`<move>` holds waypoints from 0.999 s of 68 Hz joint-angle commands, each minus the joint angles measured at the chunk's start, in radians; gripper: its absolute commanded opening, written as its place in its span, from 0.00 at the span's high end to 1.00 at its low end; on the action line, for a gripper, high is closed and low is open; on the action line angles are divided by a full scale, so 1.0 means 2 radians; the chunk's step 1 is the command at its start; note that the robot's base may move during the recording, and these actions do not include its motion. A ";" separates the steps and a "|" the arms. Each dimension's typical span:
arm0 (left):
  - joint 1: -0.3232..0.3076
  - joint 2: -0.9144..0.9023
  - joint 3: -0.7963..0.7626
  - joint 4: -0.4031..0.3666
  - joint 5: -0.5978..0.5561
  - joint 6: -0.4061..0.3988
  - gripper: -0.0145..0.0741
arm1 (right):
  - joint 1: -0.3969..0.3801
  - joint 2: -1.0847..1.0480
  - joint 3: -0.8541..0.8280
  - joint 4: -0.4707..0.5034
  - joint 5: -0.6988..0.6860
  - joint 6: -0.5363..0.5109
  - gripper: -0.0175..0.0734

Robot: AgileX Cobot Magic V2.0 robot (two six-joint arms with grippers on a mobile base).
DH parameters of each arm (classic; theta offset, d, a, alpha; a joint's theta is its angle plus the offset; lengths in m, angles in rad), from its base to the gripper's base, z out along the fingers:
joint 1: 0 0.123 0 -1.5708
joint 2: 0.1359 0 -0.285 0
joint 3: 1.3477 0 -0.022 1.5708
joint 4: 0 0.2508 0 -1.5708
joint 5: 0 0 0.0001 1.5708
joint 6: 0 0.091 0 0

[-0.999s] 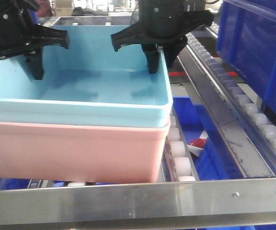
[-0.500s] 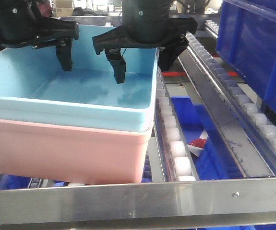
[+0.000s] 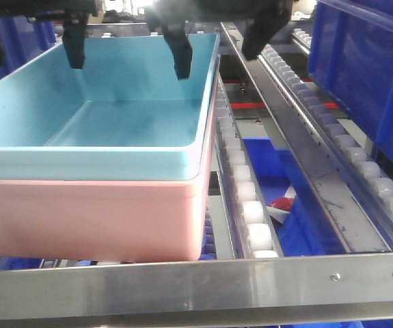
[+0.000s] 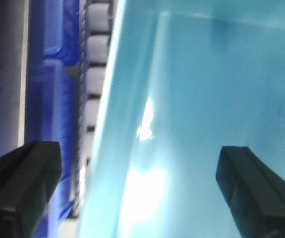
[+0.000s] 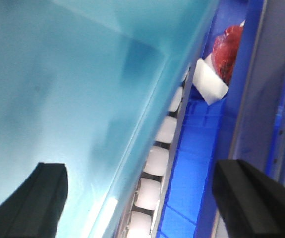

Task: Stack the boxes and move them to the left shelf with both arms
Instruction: 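Open both grippers and lift them up off the bin rims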

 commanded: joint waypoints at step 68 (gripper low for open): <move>-0.047 -0.183 0.067 -0.018 -0.013 0.052 0.84 | 0.000 -0.135 0.057 -0.025 -0.007 -0.004 0.75</move>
